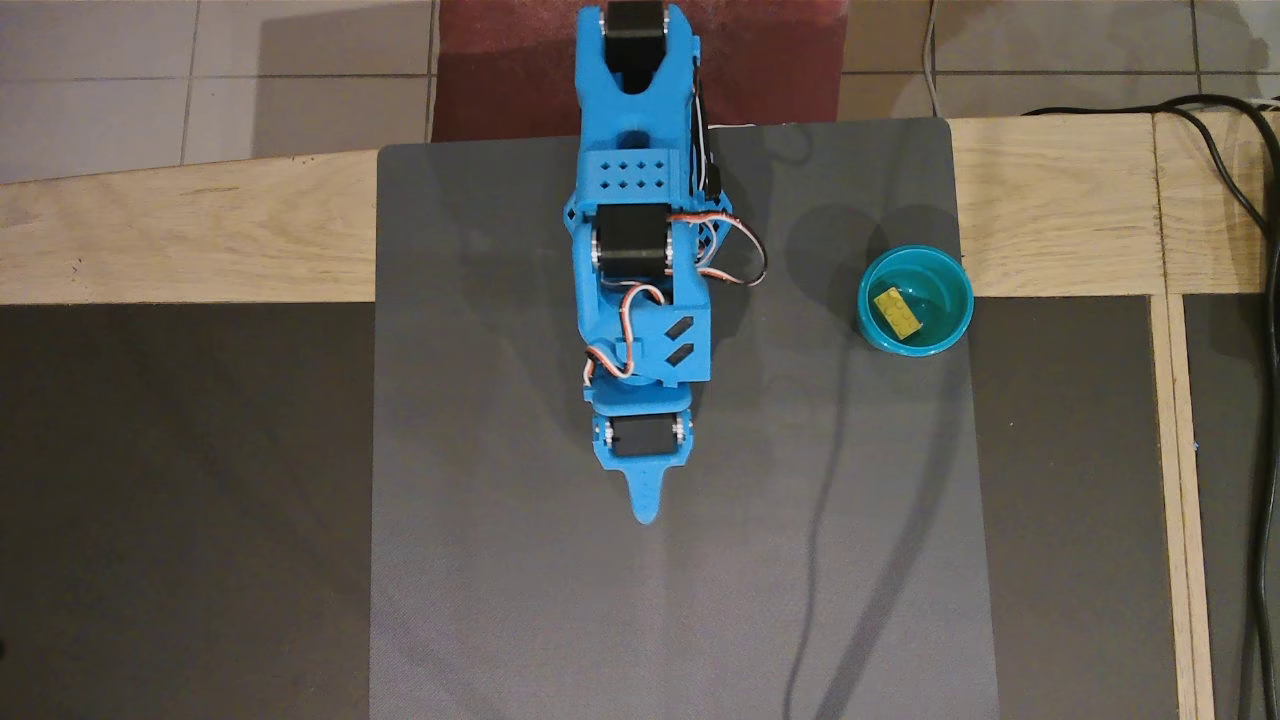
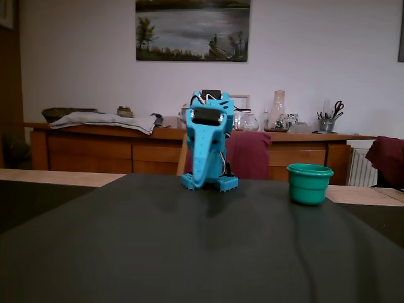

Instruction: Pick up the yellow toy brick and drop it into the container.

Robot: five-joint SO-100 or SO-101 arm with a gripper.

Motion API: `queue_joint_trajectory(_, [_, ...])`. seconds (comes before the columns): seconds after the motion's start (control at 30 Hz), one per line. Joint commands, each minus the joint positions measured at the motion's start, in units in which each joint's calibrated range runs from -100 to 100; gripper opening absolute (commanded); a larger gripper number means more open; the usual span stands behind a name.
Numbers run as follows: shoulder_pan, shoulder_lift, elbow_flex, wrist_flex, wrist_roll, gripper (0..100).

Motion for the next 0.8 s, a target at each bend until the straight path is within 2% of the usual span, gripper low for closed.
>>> queue_joint_trajectory(0.0, [0.33, -0.35, 0.27, 0.51, -0.17, 0])
queue_joint_trajectory(0.77, [-0.06, -0.35, 0.27, 0.60, -0.01, 0])
